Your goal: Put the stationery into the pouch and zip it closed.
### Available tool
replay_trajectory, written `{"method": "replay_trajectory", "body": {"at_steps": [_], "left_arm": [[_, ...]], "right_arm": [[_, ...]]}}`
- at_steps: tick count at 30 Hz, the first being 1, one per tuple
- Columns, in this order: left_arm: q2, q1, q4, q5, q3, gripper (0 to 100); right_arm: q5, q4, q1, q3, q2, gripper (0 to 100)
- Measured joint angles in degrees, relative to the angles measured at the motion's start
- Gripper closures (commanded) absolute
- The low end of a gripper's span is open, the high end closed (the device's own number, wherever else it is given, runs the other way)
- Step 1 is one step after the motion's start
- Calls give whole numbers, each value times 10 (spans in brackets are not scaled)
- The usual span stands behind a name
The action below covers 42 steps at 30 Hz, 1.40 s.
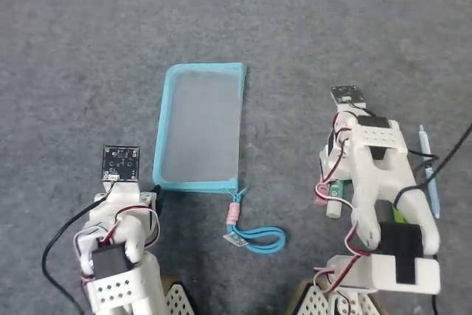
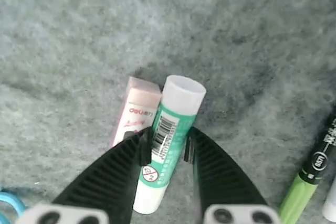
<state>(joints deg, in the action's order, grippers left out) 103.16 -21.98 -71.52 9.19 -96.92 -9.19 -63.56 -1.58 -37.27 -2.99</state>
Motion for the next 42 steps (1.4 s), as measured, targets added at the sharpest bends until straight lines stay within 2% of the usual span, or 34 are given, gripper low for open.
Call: {"method": "replay_trajectory", "body": {"at_steps": [15, 17, 21, 24, 30, 35, 42], "left_arm": [[0, 0, 0, 0, 0, 780], [0, 0, 0, 0, 0, 780], [0, 0, 0, 0, 0, 780], [0, 0, 0, 0, 0, 780], [0, 0, 0, 0, 0, 780], [0, 0, 0, 0, 0, 780], [0, 0, 0, 0, 0, 780]], "right_arm": [[-26, 28, -33, -3, 37, 908], [-29, 29, -40, 2, 47, 916], [-33, 29, -56, 19, 55, 995], [-35, 29, -84, 46, 65, 990], [-88, -16, -127, 144, 75, 991], [-141, -47, -129, 180, 75, 991], [-154, -40, -142, 197, 129, 989]]}}
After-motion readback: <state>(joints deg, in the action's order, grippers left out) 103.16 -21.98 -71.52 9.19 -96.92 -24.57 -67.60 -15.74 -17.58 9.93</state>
